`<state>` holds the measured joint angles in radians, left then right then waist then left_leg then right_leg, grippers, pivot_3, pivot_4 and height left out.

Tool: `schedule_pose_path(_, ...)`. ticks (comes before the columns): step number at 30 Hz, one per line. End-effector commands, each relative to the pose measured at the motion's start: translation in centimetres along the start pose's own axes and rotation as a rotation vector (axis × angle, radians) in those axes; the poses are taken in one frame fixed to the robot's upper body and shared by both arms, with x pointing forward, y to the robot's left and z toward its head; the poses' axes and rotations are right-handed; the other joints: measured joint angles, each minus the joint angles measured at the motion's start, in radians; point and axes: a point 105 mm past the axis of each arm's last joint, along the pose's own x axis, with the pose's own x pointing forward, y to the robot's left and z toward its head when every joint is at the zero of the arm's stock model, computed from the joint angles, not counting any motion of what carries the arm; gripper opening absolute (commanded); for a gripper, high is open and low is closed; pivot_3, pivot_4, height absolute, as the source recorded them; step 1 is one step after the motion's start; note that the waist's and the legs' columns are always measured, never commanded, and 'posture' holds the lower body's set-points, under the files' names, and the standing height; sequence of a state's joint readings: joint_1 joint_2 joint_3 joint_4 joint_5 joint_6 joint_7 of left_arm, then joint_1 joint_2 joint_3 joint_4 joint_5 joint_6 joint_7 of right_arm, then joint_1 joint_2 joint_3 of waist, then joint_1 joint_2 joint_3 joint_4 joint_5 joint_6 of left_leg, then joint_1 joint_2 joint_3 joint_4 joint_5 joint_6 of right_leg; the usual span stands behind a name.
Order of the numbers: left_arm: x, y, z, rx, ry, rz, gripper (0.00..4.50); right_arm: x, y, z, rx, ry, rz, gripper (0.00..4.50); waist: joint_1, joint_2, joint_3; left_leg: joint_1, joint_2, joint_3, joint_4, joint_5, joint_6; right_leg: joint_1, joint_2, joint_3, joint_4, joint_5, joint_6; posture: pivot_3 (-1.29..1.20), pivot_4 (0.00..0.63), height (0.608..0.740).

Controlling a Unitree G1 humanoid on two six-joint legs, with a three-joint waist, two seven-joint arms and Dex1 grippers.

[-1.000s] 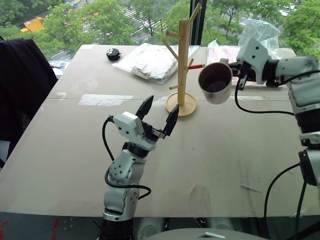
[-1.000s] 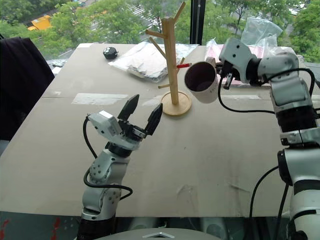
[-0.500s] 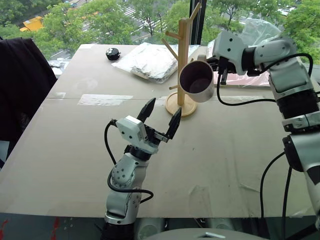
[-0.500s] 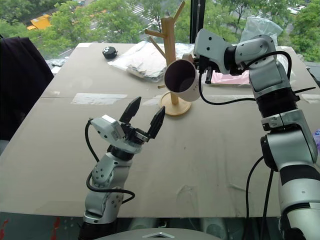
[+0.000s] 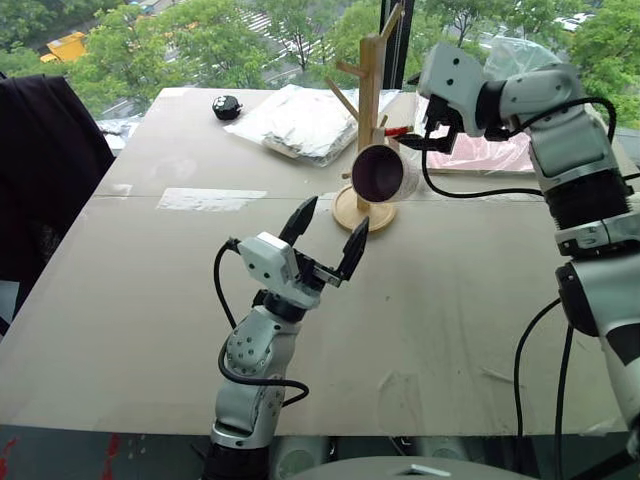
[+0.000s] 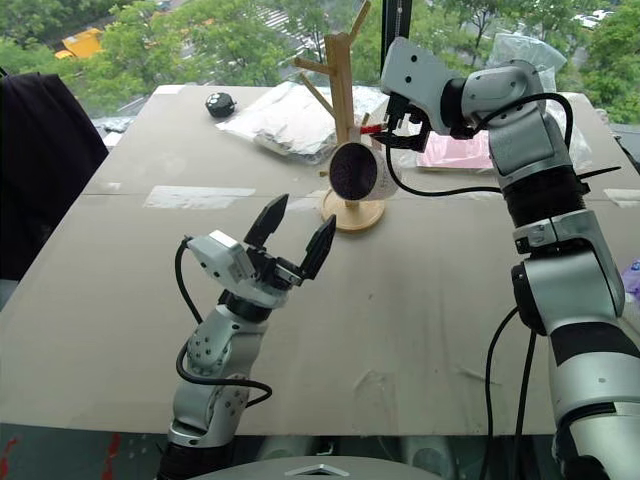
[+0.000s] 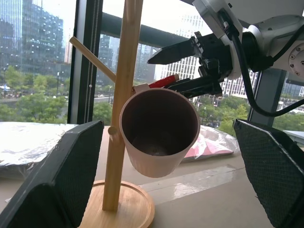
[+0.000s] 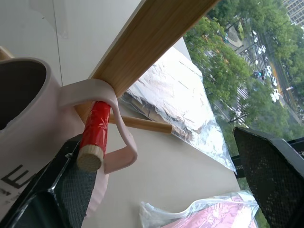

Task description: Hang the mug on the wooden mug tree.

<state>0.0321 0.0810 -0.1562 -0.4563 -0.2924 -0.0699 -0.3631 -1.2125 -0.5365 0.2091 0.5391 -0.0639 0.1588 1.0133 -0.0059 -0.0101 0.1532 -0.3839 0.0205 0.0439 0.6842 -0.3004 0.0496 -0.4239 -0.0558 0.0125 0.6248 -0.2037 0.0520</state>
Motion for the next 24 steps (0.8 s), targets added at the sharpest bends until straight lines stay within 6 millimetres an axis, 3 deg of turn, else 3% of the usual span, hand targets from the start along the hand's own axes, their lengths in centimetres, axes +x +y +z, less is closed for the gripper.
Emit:
schedule_pose_path(1, -0.7, 0.0, 0.2, 0.044, 0.028, -0.014, 4.5, -2.9, 0.2, -0.8, 0.141, -0.091, -0.03, 4.47, 0.003, 0.0, 0.0, 0.0, 0.0, 0.0, 0.0, 0.0, 0.0, 0.0, 0.0, 0.0, 0.0, 0.0, 0.0, 0.0, 0.15, 0.74)
schedule_pose_path(4, -2.1, 0.9, -1.1, 0.084, 0.139, -0.013, 4.5, -5.1, 2.3, -3.2, 0.179, -0.13, -0.058, 4.47, 0.004, 0.0, 0.0, 0.0, 0.0, -0.001, -0.001, 0.0, 0.0, 0.0, -0.001, -0.001, -0.001, 0.001, 0.002, 0.0, 0.15, 0.74)
schedule_pose_path(6, -2.8, 1.4, -1.4, 0.101, 0.178, -0.002, 4.5, -6.1, 3.5, -3.6, 0.173, -0.176, -0.062, 4.47, 0.004, 0.0, 0.0, 0.0, 0.0, -0.001, -0.002, 0.0, 0.0, 0.0, 0.0, -0.001, -0.001, 0.002, 0.003, 0.0, 0.15, 0.74)
schedule_pose_path(12, -7.5, 2.1, -4.0, 0.063, 0.429, 0.006, 4.5, -9.4, 12.1, -8.9, 0.508, -0.169, -0.065, 4.47, -0.005, 0.001, 0.001, 0.002, 0.001, -0.002, -0.002, 0.0, 0.0, 0.001, 0.002, -0.001, 0.0, 0.001, 0.002, 0.0, 0.15, 0.74)
schedule_pose_path(20, -11.6, 2.8, -5.6, 0.064, 0.625, 0.011, 4.5, -11.1, 20.7, -12.5, 0.762, -0.105, -0.126, 4.47, -0.008, 0.001, 0.001, 0.005, 0.001, 0.002, 0.0, 0.0, 0.001, 0.001, 0.003, 0.003, 0.002, -0.001, 0.0, 0.0, 0.15, 0.74)
schedule_pose_path(24, -11.9, 3.0, -5.9, 0.069, 0.65, 0.008, 4.5, -11.9, 22.0, -13.0, 0.765, -0.1, -0.113, 4.47, -0.006, 0.001, 0.001, 0.005, 0.001, 0.003, 0.001, 0.0, 0.001, 0.001, 0.003, 0.004, 0.002, -0.001, 0.0, 0.0, 0.15, 0.74)
